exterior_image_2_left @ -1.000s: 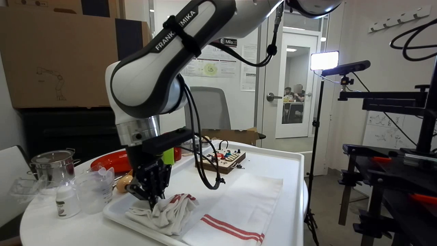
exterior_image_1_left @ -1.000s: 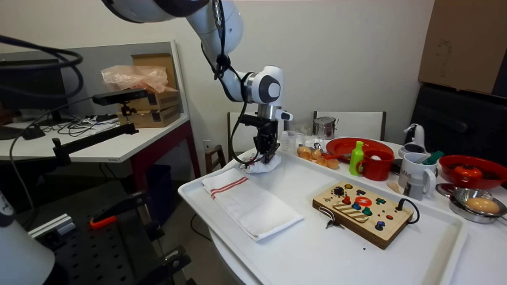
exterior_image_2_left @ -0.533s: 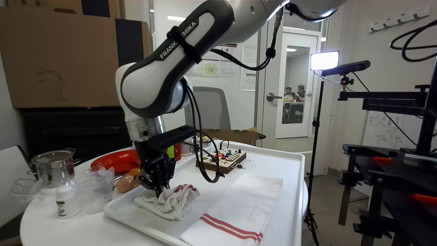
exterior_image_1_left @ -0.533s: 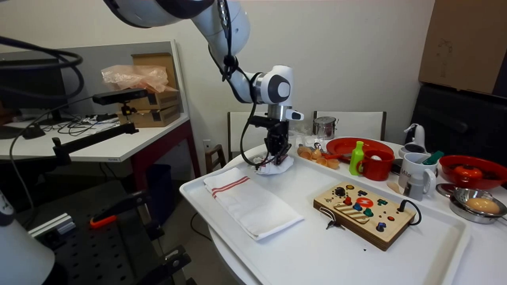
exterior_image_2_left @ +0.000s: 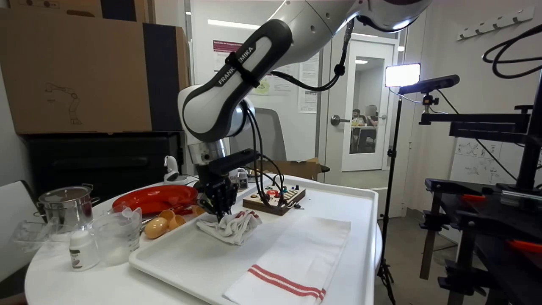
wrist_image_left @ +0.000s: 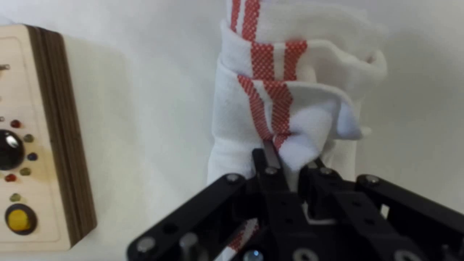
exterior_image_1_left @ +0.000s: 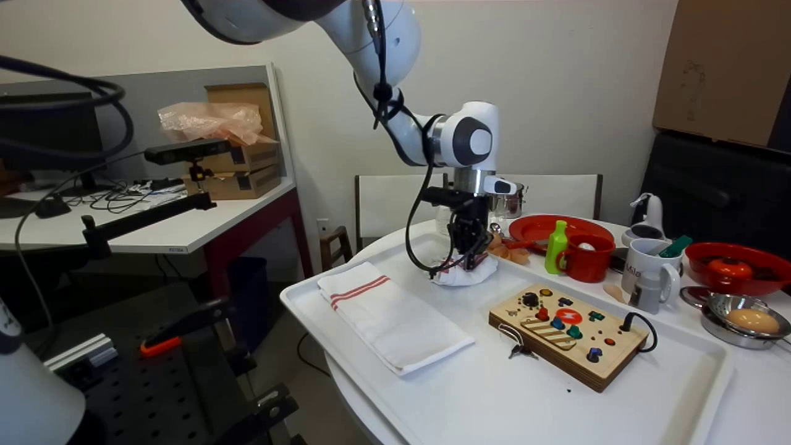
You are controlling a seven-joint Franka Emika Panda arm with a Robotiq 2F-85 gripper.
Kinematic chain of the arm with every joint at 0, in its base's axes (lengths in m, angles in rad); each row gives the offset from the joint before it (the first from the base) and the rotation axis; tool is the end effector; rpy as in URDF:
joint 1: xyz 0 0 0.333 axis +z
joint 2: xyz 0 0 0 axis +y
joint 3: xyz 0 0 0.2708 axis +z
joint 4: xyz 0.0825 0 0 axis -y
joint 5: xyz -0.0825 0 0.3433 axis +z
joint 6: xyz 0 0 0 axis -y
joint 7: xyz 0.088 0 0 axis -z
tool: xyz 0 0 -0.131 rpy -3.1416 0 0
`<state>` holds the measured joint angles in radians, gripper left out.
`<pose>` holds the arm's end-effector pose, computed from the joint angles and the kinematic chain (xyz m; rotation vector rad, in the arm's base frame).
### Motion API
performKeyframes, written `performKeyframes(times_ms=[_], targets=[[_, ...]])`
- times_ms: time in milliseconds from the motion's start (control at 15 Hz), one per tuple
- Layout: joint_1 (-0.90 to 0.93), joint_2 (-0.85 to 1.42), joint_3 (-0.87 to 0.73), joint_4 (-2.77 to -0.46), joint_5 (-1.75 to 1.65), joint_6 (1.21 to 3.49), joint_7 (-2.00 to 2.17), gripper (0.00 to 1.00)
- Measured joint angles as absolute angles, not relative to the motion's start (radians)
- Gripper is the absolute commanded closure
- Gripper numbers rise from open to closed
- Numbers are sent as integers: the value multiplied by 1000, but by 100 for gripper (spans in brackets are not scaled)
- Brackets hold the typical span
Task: Use the white towel farthest from you to wipe the tray
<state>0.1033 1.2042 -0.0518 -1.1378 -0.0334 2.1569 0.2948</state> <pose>0.6477 0.0382 0.0287 3.0090 -0.2920 -0.2545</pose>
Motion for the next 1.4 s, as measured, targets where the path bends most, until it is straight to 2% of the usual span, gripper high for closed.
performKeyframes(times_ms=[733,1400], targets=[[34,1196,-75,-1156,-20,2162,296,97],[46,1094,-75,-1365,-22,2294,288,97]])
